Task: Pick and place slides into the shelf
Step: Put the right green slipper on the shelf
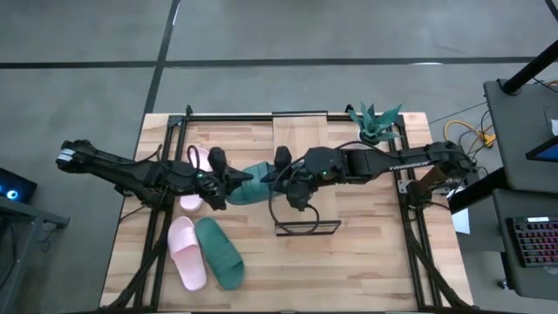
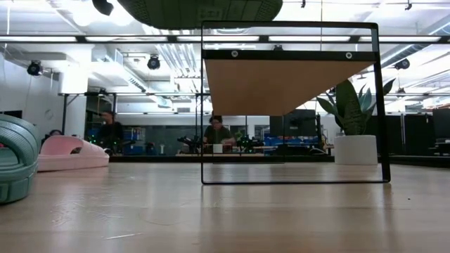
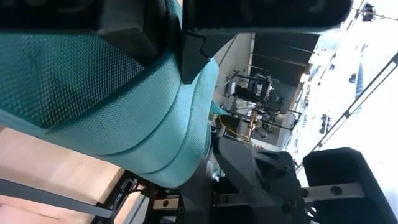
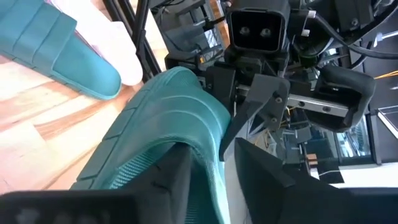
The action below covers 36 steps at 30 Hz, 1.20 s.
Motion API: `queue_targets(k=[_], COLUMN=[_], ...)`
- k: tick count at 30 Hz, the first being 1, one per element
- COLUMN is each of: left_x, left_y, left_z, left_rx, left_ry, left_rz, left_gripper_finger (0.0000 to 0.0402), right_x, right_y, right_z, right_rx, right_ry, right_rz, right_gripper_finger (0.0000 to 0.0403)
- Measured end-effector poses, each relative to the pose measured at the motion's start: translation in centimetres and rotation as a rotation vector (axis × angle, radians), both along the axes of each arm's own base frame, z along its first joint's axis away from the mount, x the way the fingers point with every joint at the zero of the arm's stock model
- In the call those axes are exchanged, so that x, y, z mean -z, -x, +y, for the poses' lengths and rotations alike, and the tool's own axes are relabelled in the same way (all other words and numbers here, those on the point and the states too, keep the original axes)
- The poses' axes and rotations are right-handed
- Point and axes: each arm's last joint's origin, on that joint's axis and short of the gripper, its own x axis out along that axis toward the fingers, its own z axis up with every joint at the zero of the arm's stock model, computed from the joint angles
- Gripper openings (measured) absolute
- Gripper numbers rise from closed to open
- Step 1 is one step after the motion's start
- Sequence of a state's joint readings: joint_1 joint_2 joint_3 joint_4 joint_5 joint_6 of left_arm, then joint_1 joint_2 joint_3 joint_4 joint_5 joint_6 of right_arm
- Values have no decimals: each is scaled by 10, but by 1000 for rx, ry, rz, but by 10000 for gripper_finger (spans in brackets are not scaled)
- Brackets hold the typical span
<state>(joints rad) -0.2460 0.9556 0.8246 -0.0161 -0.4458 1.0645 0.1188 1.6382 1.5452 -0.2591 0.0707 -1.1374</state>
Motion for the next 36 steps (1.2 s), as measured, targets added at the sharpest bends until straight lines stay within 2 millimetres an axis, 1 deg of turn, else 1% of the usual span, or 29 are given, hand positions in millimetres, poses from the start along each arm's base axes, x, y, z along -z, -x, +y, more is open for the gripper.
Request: queue_targets(k=[7,12,14,17,20,24,28,32,36], left_x=[2,2,2,1,-1,-3,-4,-7,-10], left_y=[-4,-6,-6,-5,-2,4,15,24,29], left_z=[0,0,0,0,2,6,10,12,12], left_rx=[-7,-10,-10,-27,-85,-191,-227,-220,-180], left_ry=[0,9,11,58,108,187,267,297,308], left_rz=[4,-4,-4,-23,-52,-85,-105,-118,-132], left_gripper_finger=[0,0,7,31,67,123,168,198,211], right_x=[2,1,1,1,1,0,1,2,1], right_y=[0,1,0,0,0,-1,-1,1,1], right_z=[-2,-2,-2,-4,-9,-22,-38,-52,-57], right_rx=[-16,-11,-4,3,30,89,130,170,170], right_ry=[51,48,50,46,54,62,41,38,26], right_rz=[14,13,14,12,5,9,21,34,32], right_gripper_finger=[20,13,13,12,12,11,11,11,10])
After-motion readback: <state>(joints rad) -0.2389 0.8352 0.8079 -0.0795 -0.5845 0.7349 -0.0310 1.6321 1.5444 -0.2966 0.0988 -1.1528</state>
